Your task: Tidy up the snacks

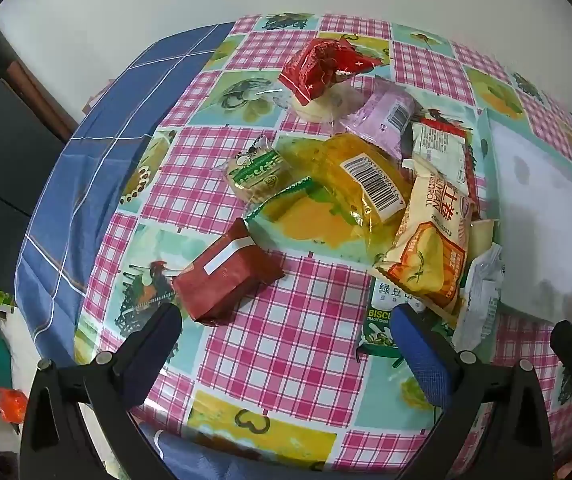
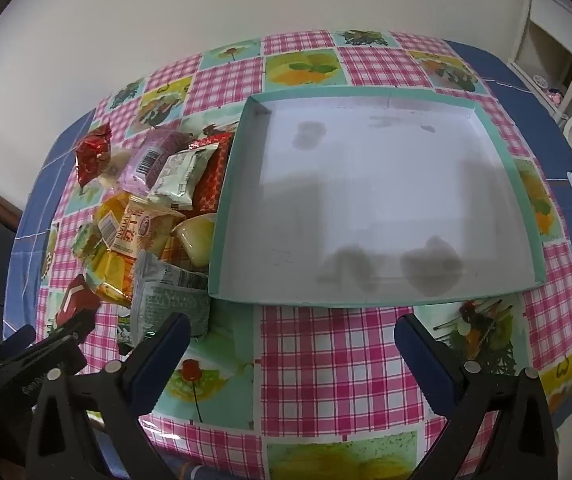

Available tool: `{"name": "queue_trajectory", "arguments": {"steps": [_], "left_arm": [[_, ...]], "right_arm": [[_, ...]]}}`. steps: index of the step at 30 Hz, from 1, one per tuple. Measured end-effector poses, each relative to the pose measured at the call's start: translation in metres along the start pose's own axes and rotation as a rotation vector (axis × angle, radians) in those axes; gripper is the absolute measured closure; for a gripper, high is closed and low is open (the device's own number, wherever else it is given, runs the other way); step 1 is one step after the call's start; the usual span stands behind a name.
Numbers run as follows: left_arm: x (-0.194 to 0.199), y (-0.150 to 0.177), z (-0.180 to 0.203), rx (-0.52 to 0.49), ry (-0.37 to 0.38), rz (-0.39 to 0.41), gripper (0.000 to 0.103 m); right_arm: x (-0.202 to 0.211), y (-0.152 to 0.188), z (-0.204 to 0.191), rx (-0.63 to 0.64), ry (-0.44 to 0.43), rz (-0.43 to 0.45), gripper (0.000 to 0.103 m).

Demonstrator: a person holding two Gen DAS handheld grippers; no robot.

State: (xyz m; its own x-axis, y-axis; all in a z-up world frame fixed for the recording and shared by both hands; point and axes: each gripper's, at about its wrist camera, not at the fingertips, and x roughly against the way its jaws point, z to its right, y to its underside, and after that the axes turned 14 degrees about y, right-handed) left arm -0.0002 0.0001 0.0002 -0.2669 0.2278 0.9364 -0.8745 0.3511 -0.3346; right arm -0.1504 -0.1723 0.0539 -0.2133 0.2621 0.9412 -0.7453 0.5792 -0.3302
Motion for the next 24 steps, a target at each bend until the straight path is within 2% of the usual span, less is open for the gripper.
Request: {"name": "queue_trajectory", "arguments": {"steps": [24], "left_arm": [[0.004, -0.0011, 0.0016, 0.003, 0.009, 0.019, 0.0]], "right_arm": [[0.0016, 0.0005, -0.0058, 0.021, 0.017, 0.019, 0.0]]}}
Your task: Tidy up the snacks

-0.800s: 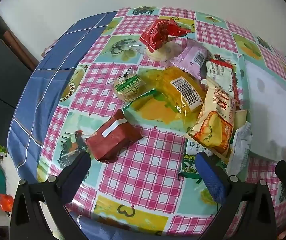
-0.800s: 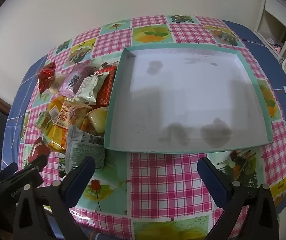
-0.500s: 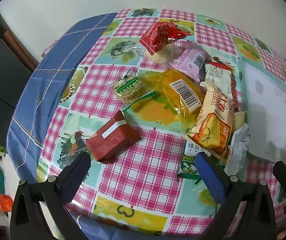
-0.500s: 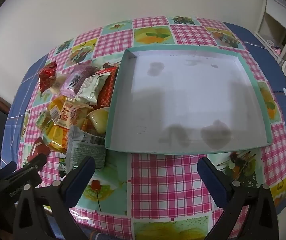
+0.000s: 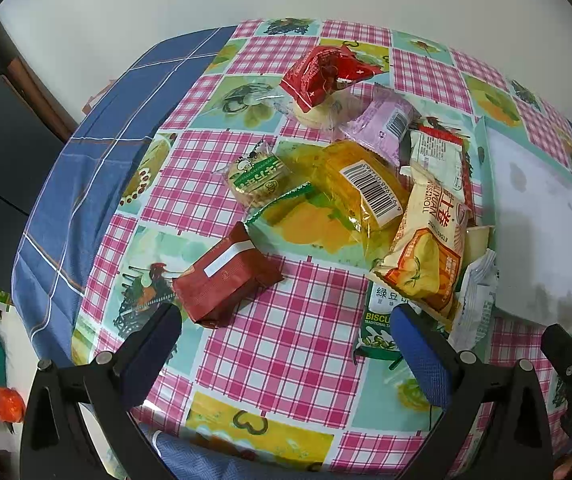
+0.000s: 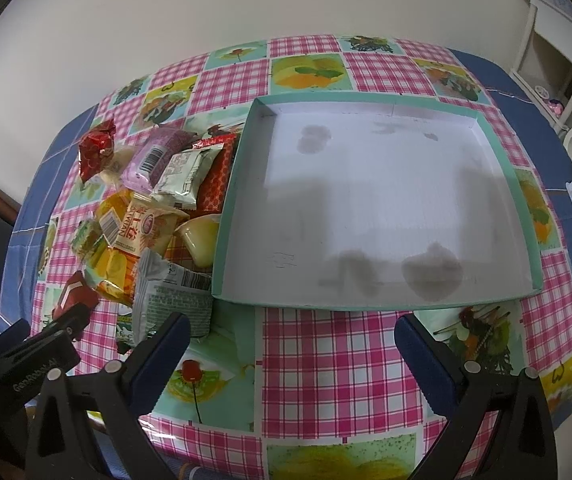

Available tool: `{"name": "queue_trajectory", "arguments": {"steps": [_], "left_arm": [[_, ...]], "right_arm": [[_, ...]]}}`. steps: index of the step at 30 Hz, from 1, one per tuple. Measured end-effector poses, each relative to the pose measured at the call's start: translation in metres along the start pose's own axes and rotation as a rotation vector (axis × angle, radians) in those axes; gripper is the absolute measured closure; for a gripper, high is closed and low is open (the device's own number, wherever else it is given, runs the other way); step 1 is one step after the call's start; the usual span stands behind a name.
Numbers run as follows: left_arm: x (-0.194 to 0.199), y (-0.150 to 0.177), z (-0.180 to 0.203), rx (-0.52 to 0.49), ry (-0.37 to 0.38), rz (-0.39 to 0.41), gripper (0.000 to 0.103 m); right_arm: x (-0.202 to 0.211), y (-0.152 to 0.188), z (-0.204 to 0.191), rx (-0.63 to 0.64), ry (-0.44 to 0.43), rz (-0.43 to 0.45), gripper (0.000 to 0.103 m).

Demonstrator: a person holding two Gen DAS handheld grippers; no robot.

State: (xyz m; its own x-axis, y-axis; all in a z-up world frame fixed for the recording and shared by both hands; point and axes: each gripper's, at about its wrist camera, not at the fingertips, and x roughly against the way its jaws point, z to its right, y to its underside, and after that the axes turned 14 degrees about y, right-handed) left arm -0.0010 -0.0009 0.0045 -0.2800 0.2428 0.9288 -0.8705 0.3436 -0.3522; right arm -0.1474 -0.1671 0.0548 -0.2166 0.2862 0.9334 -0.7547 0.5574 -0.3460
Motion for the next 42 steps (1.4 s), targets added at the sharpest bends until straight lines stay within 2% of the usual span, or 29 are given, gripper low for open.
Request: {"name": "queue_trajectory", "arguments": {"steps": [19, 26, 29, 32, 34, 36, 38, 41, 42], "left_arm": [[0.0, 0.001, -0.001, 0.001, 0.002, -0.003, 0.0], [0.001, -0.001, -0.006, 0.023, 0.033, -0.001, 0.0], [0.005, -0.004, -0.014, 0.024, 0.03, 0.021, 0.0], [0.008, -0.008, -0.026, 0.032, -0.013, 0.046, 0.0], [0.009, -0.01, -0.039, 0.058, 0.016, 0.084, 0.0], [0.012, -0.011, -0.053, 0.076, 0.052, 0.155, 0.0], [0.011, -0.012, -0.066, 0.085, 0.025, 0.158, 0.0], [0.002, -0.012, -0.08, 0.1, 0.0, 0.107, 0.001], [0.002, -0.012, -0.085, 0.097, -0.001, 0.117, 0.002]], "right_arm": [[-0.001, 0.001, -0.003, 0.004, 0.008, 0.003, 0.0], [-0.003, 0.0, -0.011, 0.013, -0.001, -0.005, 0.0], [-0.004, -0.001, -0.021, 0.031, -0.017, -0.008, 0.0], [-0.007, -0.003, -0.031, 0.036, -0.032, -0.023, 0.0], [-0.009, -0.004, -0.038, 0.036, -0.038, -0.027, 0.0], [-0.011, -0.005, -0.047, 0.043, -0.045, -0.032, 0.0], [-0.013, -0.005, -0.056, 0.057, -0.054, -0.036, 0.0], [-0.015, -0.005, -0.07, 0.087, -0.065, -0.033, 0.002], [-0.015, -0.005, -0.075, 0.098, -0.064, -0.029, 0.004]]}}
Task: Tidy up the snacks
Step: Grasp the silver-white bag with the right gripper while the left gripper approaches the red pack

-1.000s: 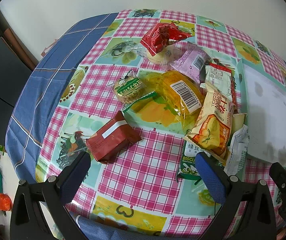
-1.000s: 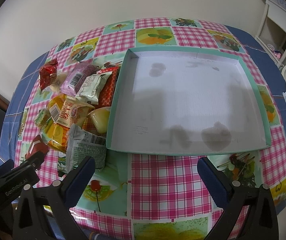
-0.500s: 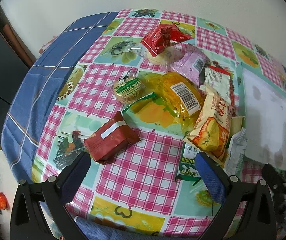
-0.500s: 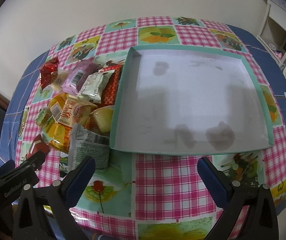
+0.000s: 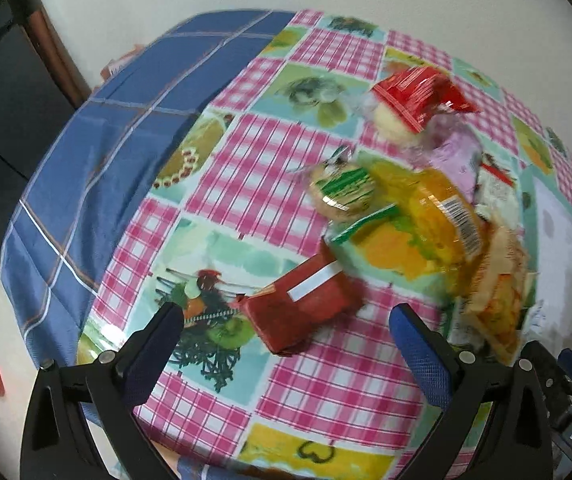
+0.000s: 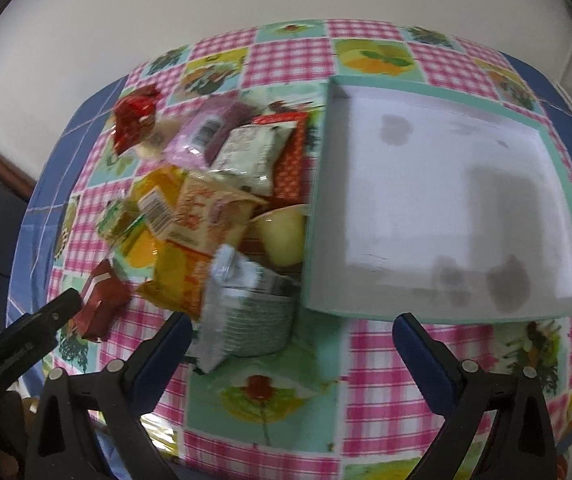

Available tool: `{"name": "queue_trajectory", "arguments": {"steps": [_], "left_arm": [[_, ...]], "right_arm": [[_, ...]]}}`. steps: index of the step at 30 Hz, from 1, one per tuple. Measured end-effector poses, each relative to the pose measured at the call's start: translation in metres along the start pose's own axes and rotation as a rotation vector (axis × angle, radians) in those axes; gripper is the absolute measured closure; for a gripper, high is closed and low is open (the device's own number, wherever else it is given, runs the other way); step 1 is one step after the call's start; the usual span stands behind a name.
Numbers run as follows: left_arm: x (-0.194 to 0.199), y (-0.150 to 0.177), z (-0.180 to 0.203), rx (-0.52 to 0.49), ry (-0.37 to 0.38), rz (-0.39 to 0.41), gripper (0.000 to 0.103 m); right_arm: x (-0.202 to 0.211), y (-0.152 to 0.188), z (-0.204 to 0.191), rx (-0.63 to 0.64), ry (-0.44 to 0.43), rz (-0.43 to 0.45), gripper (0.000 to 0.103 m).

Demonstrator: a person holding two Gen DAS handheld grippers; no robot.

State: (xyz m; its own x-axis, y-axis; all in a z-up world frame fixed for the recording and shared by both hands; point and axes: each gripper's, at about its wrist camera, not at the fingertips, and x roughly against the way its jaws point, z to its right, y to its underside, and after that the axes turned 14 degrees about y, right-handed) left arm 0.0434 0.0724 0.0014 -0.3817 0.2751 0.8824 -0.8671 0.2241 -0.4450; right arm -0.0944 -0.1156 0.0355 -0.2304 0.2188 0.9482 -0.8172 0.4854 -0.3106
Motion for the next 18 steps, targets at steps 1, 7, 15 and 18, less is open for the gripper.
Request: {"name": "queue_trajectory", "arguments": {"steps": [1, 7, 15, 18], "left_arm": [[-0.005, 0.0, -0.002, 0.002, 0.008, -0.019, 0.003], [-0.032, -0.001, 0.0, -0.062, 0.033, -0.101, 0.006], [-0.056, 0.003, 0.007, -0.107, 0.086, -0.158, 0.025], [-0.059, 0.005, 0.009, -0.112, 0.077, -0.152, 0.034]], "right_arm": [[-0.001, 0.0, -0.004, 0.01, 0.003, 0.002, 0.007], [-0.007, 0.001, -0.018, 0.052, 0.036, -0.005, 0.023], [-0.008, 0.001, -0.017, 0.052, 0.044, -0.009, 0.065], [-0.01, 0.0, -0.016, 0.053, 0.047, -0.018, 0.068]]}}
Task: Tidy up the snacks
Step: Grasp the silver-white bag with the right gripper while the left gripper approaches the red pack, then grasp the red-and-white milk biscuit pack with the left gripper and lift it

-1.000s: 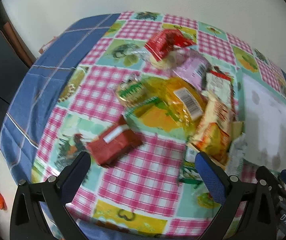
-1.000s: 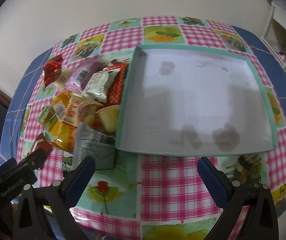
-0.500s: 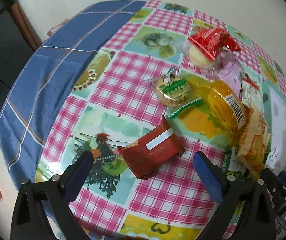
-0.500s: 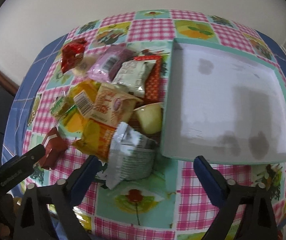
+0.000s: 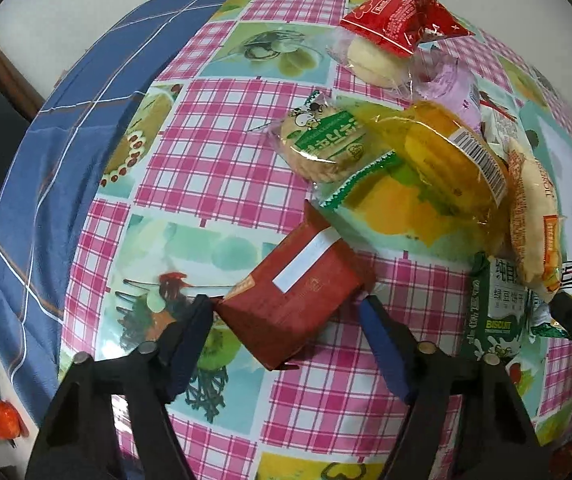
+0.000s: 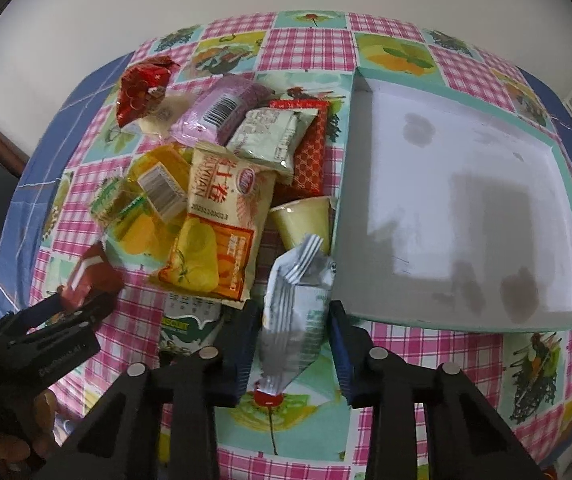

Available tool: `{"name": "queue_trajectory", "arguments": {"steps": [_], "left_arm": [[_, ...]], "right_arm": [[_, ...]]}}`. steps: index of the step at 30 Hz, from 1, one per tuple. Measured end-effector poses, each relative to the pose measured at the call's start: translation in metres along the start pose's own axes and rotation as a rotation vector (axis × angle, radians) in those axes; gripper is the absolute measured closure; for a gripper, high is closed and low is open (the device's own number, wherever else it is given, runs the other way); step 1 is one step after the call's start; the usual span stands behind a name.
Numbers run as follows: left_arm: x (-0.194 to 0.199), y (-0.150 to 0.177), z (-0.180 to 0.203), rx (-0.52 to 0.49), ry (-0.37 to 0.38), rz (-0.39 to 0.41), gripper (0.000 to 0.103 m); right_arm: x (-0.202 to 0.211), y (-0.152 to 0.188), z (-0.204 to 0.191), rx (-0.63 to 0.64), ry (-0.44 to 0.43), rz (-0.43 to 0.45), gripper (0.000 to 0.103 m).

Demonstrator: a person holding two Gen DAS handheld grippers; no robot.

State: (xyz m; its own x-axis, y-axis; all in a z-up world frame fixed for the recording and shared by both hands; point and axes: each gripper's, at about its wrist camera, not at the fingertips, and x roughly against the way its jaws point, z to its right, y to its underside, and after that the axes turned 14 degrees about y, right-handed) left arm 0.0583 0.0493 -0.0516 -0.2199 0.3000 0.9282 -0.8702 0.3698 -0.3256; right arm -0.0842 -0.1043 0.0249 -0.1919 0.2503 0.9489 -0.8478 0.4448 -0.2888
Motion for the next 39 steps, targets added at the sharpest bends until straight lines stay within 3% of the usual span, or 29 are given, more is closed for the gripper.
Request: {"name": "queue_trajectory", "arguments": {"steps": [5, 7, 15, 24, 35, 39], "left_arm": [[-0.007, -0.001, -0.007, 0.012, 0.01, -0.013, 0.043], [-0.006, 0.003, -0.011, 0.031, 0.033, -0.02, 0.055], [0.002, 0.01, -0.021, 0.07, 0.105, -0.019, 0.056], [0.043, 0.027, -0.023, 0.095, 0.168, 0.038, 0.058], [0.095, 0.048, -0.01, 0.081, 0.155, 0.095, 0.06], [0.096, 0.045, -0.003, 0.082, 0.162, 0.105, 0.06]], "right_arm": [[-0.001, 0.001, -0.003, 0.022, 0.019, 0.016, 0.071], [-0.001, 0.001, -0.004, 0.021, 0.017, 0.018, 0.072], [0.002, 0.002, 0.002, 0.004, -0.014, 0.016, 0.075], [0.018, 0.002, 0.011, -0.023, -0.069, 0.053, 0.075], [0.036, 0.006, 0.027, -0.063, -0.118, 0.097, 0.075], [0.038, 0.007, 0.032, -0.079, -0.132, 0.104, 0.075]]}}
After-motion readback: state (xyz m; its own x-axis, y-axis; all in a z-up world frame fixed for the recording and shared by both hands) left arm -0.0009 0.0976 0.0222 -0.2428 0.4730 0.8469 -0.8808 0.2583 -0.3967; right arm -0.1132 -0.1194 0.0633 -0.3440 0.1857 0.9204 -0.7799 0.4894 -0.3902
